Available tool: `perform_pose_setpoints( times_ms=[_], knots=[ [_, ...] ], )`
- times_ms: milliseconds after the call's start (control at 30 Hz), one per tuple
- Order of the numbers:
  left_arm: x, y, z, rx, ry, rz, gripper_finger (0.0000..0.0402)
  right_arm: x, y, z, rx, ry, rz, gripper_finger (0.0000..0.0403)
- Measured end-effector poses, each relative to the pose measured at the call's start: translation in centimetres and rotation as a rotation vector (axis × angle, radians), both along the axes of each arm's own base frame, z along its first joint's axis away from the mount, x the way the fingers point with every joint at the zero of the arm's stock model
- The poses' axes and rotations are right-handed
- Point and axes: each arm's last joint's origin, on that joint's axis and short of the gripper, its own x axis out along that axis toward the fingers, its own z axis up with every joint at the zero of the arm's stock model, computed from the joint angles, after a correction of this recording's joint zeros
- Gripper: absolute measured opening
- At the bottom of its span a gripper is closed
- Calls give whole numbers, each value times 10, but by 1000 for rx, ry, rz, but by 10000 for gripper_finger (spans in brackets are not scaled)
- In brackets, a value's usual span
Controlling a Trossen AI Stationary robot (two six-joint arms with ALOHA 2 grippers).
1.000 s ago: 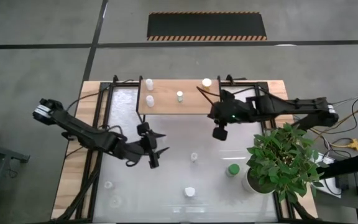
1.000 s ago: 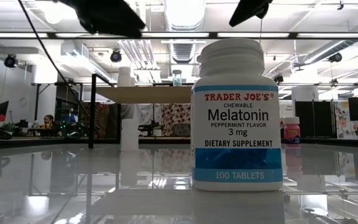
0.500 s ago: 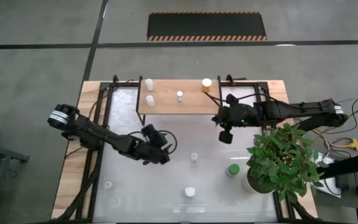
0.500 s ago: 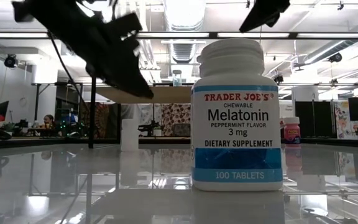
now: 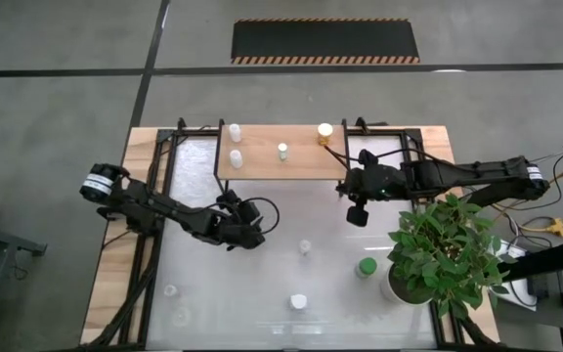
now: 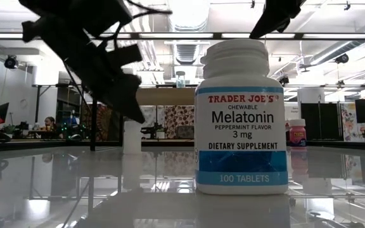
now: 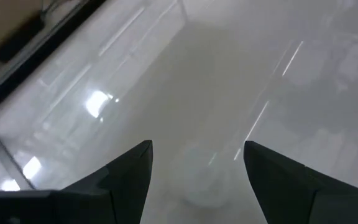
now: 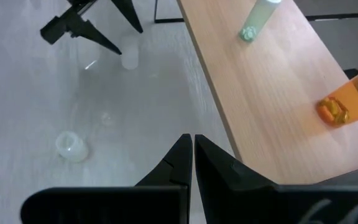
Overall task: Pick and place medicine bottles onto shelf by color
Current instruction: Put the white pill bottle on the shelf
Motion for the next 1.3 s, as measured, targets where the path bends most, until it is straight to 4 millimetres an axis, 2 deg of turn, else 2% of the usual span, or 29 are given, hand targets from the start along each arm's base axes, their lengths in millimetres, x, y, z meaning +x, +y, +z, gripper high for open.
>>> perform_pose_setpoints(
  times_ms=[267,700,967,1133,1300],
  knots=[
    [-4,1,-6,-34,-11,12,227,0,0,0,0,-3,0,11],
    [-5,2,-9,-52,-28,27,121,0,0,0,0,-3,0,11],
    [1,-3,-5,-122,-84,-16,118,0,0,0,0,0,0,11],
    [19,-15,20,-188,-153,-98,118,0,0,0,-1,1,1,11],
    [42,-26,67,-135,-209,-227,118,0,0,0,-2,2,2,11]
  ],
)
